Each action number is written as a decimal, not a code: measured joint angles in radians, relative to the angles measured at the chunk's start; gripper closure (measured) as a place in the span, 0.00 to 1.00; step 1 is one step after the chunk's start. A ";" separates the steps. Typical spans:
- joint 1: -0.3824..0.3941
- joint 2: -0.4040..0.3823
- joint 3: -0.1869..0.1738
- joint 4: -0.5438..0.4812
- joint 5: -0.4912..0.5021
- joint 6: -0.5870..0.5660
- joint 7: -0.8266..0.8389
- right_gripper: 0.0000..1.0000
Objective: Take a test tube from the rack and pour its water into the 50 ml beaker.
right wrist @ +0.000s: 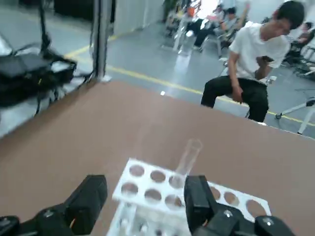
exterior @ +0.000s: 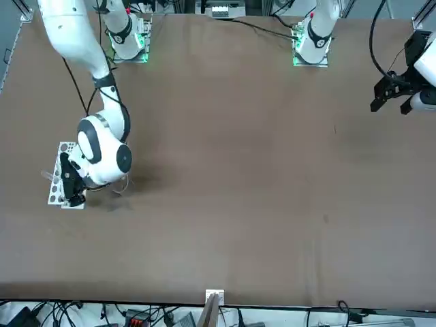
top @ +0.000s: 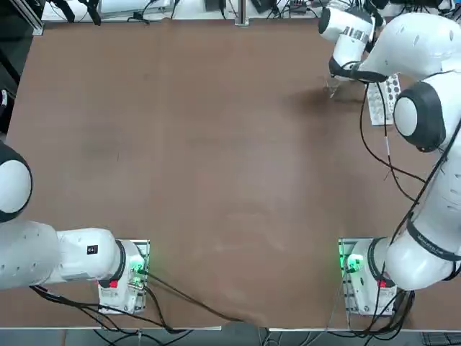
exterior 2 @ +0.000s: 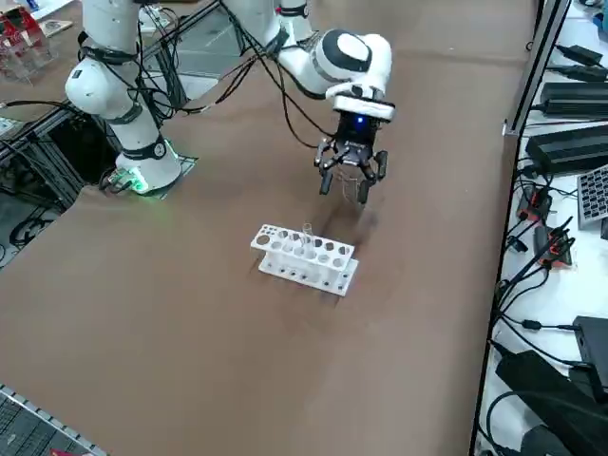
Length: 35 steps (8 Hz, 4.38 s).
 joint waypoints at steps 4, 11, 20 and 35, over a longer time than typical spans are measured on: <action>-0.005 0.073 -0.018 0.003 -0.077 -0.057 0.236 0.08; -0.011 0.172 -0.056 0.031 -0.120 -0.116 0.331 0.15; -0.012 0.226 -0.074 0.053 -0.121 -0.161 0.338 0.28; -0.012 0.241 -0.077 0.058 -0.132 -0.176 0.318 0.81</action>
